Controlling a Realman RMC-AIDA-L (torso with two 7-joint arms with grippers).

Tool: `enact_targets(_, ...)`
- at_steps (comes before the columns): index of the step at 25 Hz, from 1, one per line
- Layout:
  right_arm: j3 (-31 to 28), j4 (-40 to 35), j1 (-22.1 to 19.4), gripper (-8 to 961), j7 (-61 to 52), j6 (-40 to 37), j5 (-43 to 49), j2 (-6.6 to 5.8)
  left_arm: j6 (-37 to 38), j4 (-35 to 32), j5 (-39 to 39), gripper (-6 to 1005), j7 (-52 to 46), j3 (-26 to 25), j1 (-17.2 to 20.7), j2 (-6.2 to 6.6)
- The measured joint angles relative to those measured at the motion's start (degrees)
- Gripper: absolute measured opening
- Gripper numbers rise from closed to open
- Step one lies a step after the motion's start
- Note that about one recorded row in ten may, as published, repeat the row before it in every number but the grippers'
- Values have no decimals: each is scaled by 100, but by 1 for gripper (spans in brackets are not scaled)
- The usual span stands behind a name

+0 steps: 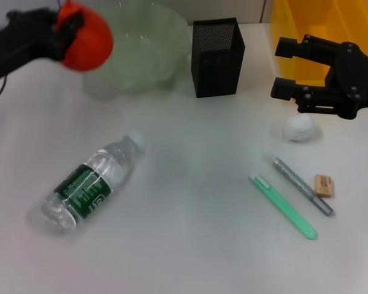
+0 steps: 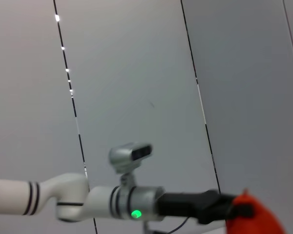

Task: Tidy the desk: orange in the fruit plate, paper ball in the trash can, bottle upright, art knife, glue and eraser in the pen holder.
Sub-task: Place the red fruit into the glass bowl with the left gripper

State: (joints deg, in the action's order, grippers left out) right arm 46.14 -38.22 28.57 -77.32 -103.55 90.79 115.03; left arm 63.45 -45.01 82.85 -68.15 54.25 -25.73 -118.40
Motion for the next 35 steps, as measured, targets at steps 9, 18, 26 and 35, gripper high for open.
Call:
enact_targets(9,0,38,-3,838,-17,3,16,42,-1577,806,24,152,595,299,-1338,1)
enact_targets(18,0,71,-20,838,-38,80,25,122,-3477,870,17,153,773,1192,-1741,-20)
enact_targets(26,0,78,18,837,-52,82,27,155,-3533,893,24,162,458,1154,-1698,-1)
enact_targets(35,1,65,12,837,-189,82,-4,173,-2254,733,3,488,-824,693,-1439,127)
